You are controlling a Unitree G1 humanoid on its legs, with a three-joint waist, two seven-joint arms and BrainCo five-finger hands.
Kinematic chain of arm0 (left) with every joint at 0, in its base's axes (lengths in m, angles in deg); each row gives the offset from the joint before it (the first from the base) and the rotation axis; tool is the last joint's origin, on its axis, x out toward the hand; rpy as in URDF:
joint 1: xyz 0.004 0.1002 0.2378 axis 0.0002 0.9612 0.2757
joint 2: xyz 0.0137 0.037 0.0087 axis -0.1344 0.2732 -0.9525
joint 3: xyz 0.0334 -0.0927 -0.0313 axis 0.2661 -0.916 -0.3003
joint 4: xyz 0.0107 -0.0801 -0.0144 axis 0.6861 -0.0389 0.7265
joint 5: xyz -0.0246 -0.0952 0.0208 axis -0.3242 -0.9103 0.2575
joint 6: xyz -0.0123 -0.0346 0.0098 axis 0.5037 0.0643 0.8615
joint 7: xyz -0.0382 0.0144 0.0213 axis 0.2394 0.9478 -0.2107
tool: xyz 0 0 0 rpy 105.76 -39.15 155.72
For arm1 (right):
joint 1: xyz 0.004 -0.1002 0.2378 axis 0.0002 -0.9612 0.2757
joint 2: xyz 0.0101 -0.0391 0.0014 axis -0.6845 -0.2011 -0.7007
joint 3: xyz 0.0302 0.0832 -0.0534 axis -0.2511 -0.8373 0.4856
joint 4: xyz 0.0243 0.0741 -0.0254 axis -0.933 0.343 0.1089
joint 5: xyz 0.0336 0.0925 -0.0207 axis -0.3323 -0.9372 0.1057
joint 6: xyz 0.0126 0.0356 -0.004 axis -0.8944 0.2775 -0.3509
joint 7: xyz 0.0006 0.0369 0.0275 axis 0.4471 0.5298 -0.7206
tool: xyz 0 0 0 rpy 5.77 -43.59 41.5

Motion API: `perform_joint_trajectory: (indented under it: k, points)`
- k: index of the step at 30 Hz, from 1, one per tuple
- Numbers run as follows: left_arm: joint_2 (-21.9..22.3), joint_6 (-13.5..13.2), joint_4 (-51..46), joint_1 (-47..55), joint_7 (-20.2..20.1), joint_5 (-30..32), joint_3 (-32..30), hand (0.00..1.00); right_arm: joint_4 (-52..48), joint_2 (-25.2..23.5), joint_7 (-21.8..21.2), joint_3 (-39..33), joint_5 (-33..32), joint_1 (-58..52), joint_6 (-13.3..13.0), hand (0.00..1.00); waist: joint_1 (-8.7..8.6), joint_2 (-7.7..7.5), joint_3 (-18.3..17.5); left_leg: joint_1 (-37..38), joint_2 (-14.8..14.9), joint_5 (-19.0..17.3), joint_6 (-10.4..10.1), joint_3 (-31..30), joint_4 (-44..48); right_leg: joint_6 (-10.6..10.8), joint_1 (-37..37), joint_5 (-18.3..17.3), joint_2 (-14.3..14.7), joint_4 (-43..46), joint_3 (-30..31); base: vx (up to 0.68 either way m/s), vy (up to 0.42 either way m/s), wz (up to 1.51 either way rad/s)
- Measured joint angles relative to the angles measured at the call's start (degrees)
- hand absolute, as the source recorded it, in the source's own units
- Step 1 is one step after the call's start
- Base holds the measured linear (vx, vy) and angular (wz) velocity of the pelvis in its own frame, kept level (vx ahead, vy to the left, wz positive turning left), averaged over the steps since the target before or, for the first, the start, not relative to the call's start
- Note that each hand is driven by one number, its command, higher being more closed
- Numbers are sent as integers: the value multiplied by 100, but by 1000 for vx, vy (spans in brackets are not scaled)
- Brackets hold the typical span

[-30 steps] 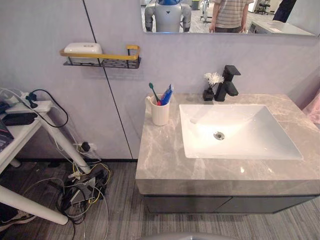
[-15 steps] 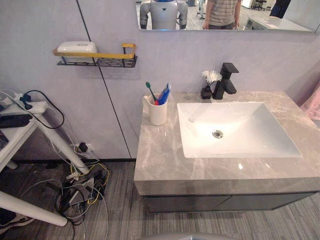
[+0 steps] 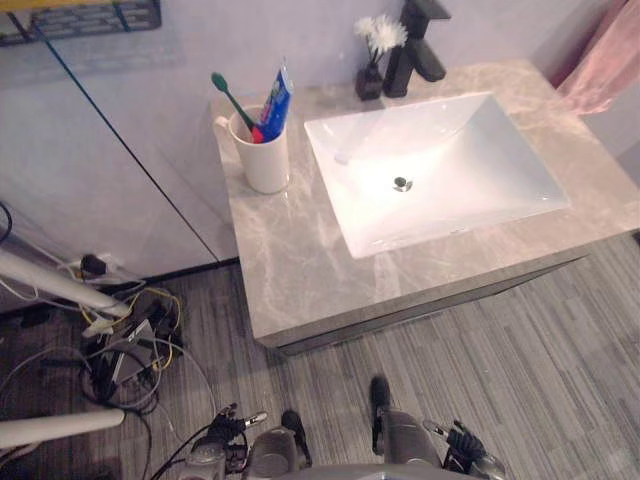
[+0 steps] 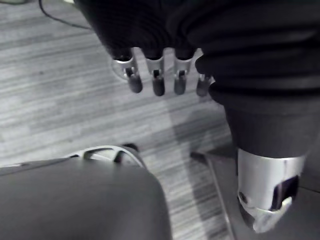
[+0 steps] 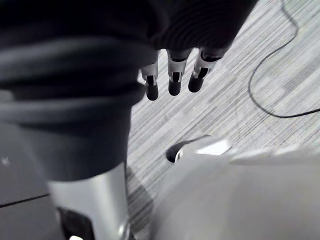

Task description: Organize washtable

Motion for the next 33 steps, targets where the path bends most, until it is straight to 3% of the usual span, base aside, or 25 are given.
perform_joint_trajectory:
  k: [3, 5, 6, 7, 10, 14, 18, 20, 21, 22, 23, 25, 26, 27, 28, 29, 30, 33]
  points:
    - [30, 12, -41, 159, -48, -61, -26, 0, 9, -27, -20, 6, 37, 67, 7, 0, 86, 2, -29, 48, -1, 96, 16, 273, -36, 126, 425, -463, -237, 460, -453, 522, -85, -57]
    - [27, 48, -1, 223, -86, -167, -61, 0, 8, -110, -36, 7, 68, 109, 2, 0, 178, -74, -96, -9, 2, 127, -8, 464, 59, 112, 805, -508, -539, 200, -583, 458, -49, -68]
    - [24, 72, 33, 245, -95, -170, -57, 0, 16, -158, -37, 8, 83, 118, 7, 0, 212, -105, -120, -57, -10, 131, -14, 508, 151, 244, 1046, -447, -671, -230, -575, 313, -132, -48]
    - [21, 79, 29, 252, -95, -174, -42, 0, 42, -199, -43, 13, 123, 129, 19, 0, 216, -122, -131, -105, -25, 210, -109, 495, 203, 453, 1319, -572, -618, -838, -611, 246, -249, -53]
    - [6, 90, 51, 185, -91, -153, 176, 0, 165, -175, -53, 42, 186, 113, 12, 0, 151, -18, -220, -203, 16, 439, -304, 65, 175, 486, 1930, -596, -407, -2029, -769, 35, -283, -13]
    - [-106, 83, 61, 95, -81, -95, 563, 0, 193, -155, -45, 88, 162, -42, -1, 0, 23, 2, -228, -183, 230, 665, -464, -469, 221, 387, 2251, -652, -143, -2170, -1059, -145, -183, 37]
    - [-127, 83, 63, 101, -69, -2, 640, 0, 190, -114, -45, -5, 49, -110, -19, 0, 12, 14, -162, -166, 434, 722, -517, -623, 507, 189, 2270, -775, 24, -1911, -960, -197, -109, -2]
    - [-130, 79, 83, 102, -58, 30, 628, 0, 196, -105, -43, -50, -1, -111, -52, 0, 6, -15, -116, -201, 437, 716, -518, -1125, 741, 126, 2108, -880, 72, -1612, -667, -210, -146, -63]
    - [-87, 77, 98, 112, -55, 29, 581, 0, 200, -100, -46, -121, -62, -112, -101, 0, 38, 44, -92, -220, 319, 518, -577, -1994, 860, 77, 1979, -929, 164, -1431, -338, -198, -86, -100]
    - [-51, 77, 113, 125, -55, 30, 522, 0, 200, -72, -43, -155, -79, -109, -112, 0, 77, 112, -87, -199, 234, 240, -733, -2479, 814, 59, 1889, -953, 259, -1334, -59, -245, 29, -197]
    - [80, 87, 163, 188, -55, 27, 410, 0, 196, -22, -46, -228, -126, -109, -131, 0, 86, 209, -84, 41, -39, -64, -1123, -3075, 787, 89, 1619, -982, 541, -1125, 751, -184, 85, -191]
    - [159, 96, 242, 223, -67, 30, 204, 0, 181, 40, -44, -416, -160, -233, -123, 0, 36, 370, -130, 215, -132, -217, -1014, -3051, 546, -76, 1495, -883, 861, -1414, 1501, -106, 76, -231]
    - [183, 85, 232, 271, -76, 26, 147, 0, 169, 76, -44, -483, -151, -235, -117, 0, 67, 439, -149, 208, -87, -257, -993, -2950, 527, -97, 1256, -914, 973, -888, 1518, -53, 83, -197]
    - [171, 65, 221, 276, -81, 18, 49, 0, 183, 77, -39, -516, -149, -289, -94, 0, 64, 389, -122, 214, -123, -295, -1001, -2860, 565, -111, 1122, -922, 1003, -550, 1478, 26, -10, -149]
    - [136, 33, 163, 328, -97, 17, -217, 0, 189, 30, -38, -677, -105, -464, -67, 0, 63, 224, -96, 171, -241, -455, -1083, -2773, 868, -217, 1222, -970, 1067, -677, 1869, -36, 15, -142]
    - [317, 26, 119, 406, -87, 8, -481, 0, 162, 118, -33, -853, -16, -574, -22, 0, 48, 401, -35, -11, -249, -700, -1018, -3008, 1270, -303, 1199, -949, 1281, -740, 2122, 8, 30, -135]
    - [378, 30, 118, 448, -93, 7, -579, 0, 175, 148, -27, -951, 42, -583, 5, 0, 46, 485, -23, -118, -323, -748, -953, -3108, 1400, -345, 1184, -913, 1345, -794, 2270, -20, 114, -110]
    - [538, 24, 13, 714, -121, 3, -845, 0, 222, 72, -42, -1344, 138, -584, 40, 0, 85, 552, -6, -342, -519, -536, -671, -2920, 1211, -323, 1181, -778, 1388, -1215, 2846, 32, 139, -135]
